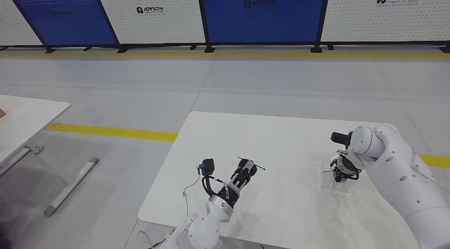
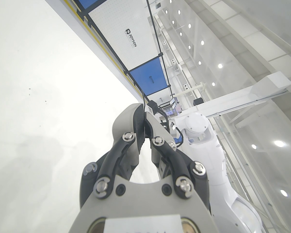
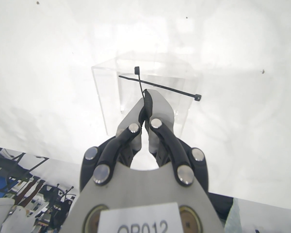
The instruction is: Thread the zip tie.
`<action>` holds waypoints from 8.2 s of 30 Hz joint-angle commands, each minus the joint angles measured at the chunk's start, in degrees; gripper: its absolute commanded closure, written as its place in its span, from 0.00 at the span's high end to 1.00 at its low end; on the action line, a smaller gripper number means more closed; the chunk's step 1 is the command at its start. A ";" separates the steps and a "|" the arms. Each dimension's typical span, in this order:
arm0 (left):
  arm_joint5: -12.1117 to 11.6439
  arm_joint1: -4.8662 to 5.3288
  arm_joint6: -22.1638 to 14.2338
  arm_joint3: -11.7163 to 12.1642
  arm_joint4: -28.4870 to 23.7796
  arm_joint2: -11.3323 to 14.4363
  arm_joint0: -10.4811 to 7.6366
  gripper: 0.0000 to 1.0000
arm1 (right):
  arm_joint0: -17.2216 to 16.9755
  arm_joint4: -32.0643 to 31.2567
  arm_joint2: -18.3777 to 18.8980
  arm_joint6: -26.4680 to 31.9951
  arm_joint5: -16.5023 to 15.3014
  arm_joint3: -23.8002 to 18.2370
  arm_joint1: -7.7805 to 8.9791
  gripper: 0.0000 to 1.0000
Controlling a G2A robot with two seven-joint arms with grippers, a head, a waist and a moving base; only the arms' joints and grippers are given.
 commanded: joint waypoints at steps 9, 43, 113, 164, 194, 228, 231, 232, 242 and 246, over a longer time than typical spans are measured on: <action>0.00 0.00 0.00 0.00 0.00 0.00 0.00 0.00 | -5.51 -2.34 6.20 -1.51 2.36 -11.37 3.37 0.00; 0.00 0.00 0.00 0.00 0.00 0.00 0.00 0.00 | -31.80 -0.73 30.87 -7.99 -2.29 -47.12 11.19 0.00; 5.77 -0.76 -2.90 0.55 4.99 5.68 -3.64 0.00 | -59.16 16.80 31.89 -50.32 -13.63 -64.03 9.60 0.00; 5.11 -2.43 4.08 2.29 2.06 9.72 -4.91 0.00 | -59.78 22.26 23.10 -71.09 -19.51 -59.57 6.23 0.00; 5.69 -3.17 7.93 2.73 2.93 11.23 -5.67 0.00 | -59.58 21.56 20.98 -76.70 -21.80 -57.04 5.20 0.00; 7.77 -3.03 6.78 3.04 5.08 10.24 -5.62 0.00 | -59.25 20.95 19.94 -76.79 -20.95 -57.14 4.46 0.00; 7.77 -3.03 6.78 3.04 5.08 10.24 -5.62 0.00 | -59.25 20.95 19.94 -76.79 -20.95 -57.14 4.46 0.00; 7.77 -3.03 6.78 3.04 5.08 10.24 -5.62 0.00 | -59.25 20.95 19.94 -76.79 -20.95 -57.14 4.46 0.00; 7.77 -3.03 6.78 3.04 5.08 10.24 -5.62 0.00 | -60.42 25.68 21.51 -76.21 -22.60 -56.82 4.27 0.00; 7.77 -3.03 6.78 3.04 5.08 10.24 -5.62 0.00 | -60.42 25.68 21.51 -76.21 -22.60 -56.82 4.27 0.00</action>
